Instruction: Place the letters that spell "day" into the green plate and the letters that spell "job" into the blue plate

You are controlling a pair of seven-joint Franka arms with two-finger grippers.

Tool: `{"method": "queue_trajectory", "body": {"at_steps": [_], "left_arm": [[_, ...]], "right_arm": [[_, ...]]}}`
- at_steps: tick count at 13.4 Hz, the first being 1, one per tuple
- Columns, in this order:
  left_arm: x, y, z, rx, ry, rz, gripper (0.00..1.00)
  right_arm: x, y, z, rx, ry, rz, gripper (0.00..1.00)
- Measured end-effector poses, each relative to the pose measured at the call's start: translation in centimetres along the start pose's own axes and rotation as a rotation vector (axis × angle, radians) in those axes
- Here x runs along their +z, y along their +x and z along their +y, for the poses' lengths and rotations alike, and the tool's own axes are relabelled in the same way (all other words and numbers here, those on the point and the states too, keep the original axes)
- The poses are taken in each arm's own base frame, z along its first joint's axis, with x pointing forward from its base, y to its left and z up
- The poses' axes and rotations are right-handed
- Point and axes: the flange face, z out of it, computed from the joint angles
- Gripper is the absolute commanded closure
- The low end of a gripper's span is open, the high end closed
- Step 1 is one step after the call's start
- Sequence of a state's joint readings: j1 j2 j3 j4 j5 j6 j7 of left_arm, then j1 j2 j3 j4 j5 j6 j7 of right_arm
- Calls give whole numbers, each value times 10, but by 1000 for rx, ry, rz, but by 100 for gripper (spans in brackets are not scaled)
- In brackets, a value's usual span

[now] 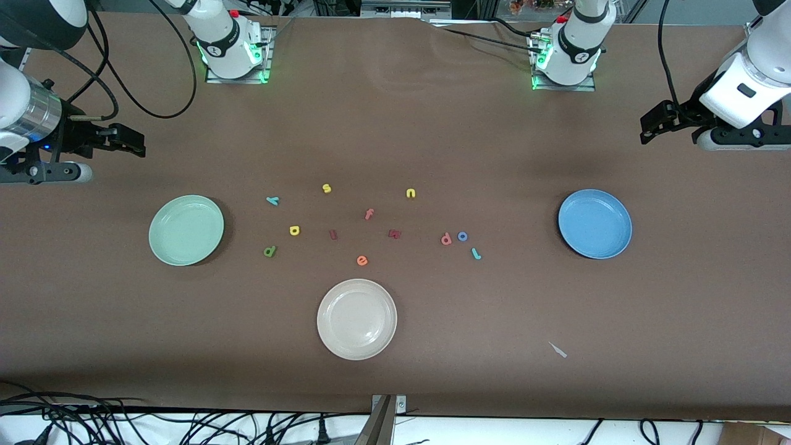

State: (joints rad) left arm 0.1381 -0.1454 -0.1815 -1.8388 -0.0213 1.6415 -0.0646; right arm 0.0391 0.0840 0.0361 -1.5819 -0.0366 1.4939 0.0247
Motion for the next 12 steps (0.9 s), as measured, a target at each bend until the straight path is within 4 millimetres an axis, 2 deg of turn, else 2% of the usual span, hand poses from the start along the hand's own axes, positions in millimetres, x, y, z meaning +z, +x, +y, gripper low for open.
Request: {"method": "queue_trajectory", "body": {"at_steps": [3,7,12], "left_arm": [[1,0,0,-2,-6,-2,0],[4,3,-11,-22,-9,-8,0],[4,3,-11,-23,-9,-9,0]], "right_arm": [[0,0,0,0,0,0,0],[0,0,0,0,0,0,0],[0,0,0,0,0,0,0]]}}
